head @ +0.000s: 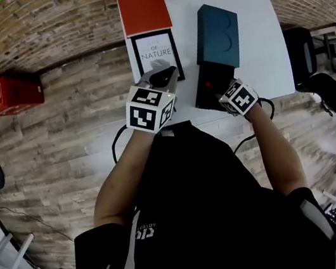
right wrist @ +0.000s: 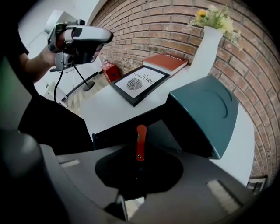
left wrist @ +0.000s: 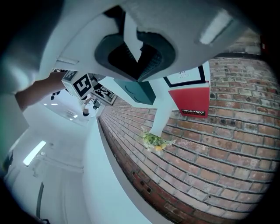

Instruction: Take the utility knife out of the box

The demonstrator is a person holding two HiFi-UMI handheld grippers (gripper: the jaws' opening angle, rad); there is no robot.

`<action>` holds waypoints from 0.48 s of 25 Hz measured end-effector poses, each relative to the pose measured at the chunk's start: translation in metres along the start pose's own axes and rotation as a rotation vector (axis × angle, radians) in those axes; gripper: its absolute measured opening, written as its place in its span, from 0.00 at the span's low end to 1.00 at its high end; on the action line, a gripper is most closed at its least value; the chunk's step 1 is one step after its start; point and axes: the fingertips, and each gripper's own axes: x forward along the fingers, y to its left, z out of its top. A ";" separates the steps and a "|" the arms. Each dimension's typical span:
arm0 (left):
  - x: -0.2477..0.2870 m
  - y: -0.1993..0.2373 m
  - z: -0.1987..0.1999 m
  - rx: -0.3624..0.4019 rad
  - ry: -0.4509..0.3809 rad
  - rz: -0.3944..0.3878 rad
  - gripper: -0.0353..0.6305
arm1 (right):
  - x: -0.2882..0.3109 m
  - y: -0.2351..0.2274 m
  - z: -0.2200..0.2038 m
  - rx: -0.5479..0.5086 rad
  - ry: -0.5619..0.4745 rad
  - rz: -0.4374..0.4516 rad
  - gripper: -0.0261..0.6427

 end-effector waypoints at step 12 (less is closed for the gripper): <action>0.036 -0.051 -0.014 0.069 0.122 -0.129 0.06 | -0.040 -0.005 0.023 -0.037 -0.175 -0.057 0.13</action>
